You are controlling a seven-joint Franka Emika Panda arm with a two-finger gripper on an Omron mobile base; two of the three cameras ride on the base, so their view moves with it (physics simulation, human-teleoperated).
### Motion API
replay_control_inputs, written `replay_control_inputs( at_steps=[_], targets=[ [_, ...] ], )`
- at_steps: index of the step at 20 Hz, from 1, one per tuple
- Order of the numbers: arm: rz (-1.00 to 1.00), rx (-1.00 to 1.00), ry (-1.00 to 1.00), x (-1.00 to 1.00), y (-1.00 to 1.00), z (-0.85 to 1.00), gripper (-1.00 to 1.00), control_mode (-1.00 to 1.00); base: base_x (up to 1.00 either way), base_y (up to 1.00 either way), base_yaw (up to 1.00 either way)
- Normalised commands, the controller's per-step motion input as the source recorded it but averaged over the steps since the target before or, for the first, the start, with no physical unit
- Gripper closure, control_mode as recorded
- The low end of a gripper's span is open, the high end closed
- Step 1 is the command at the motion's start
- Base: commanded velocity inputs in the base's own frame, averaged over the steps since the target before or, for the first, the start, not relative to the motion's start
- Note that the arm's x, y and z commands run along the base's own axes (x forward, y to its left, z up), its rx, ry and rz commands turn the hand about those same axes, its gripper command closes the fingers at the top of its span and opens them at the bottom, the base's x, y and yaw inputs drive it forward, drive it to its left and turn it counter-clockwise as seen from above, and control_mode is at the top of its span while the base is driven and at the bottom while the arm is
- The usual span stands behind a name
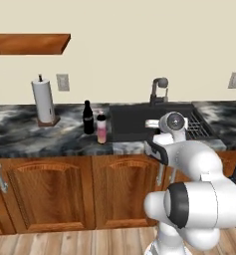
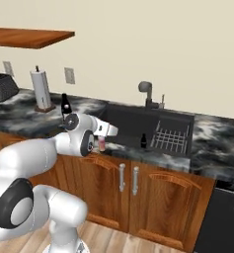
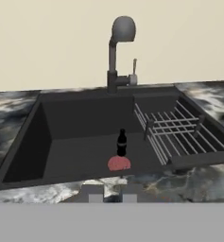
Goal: Place the large bottle from the dining counter next to the other large bottle outside the sink, and place the small bottle from the dining counter next to the other small bottle inside the sink.
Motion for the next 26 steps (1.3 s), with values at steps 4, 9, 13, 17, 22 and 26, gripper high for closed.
replay_control_inputs(
  at_steps=[4, 9, 13, 17, 22, 26],
  targets=[
    [0.00, 0.00, 0.00, 0.00, 0.00, 0.00, 1.00, 1.00, 0.66, 0.00, -0.02],
    [0.00, 0.00, 0.00, 0.00, 0.00, 0.00, 1.00, 1.00, 0.48, 0.05, 0.00],
    [0.00, 0.00, 0.00, 0.00, 0.00, 0.00, 1.00, 1.00, 0.35, 0.09, 0.00],
    [0.00, 0.00, 0.00, 0.00, 0.00, 0.00, 1.00, 1.00, 0.27, 0.09, 0.00],
    [0.00, 0.00, 0.00, 0.00, 0.00, 0.00, 1.00, 1.00, 0.40, 0.05, 0.00],
    [0.00, 0.00, 0.00, 0.00, 0.00, 0.00, 1.00, 1.00, 0.39, 0.05, 0.00]
  ],
)
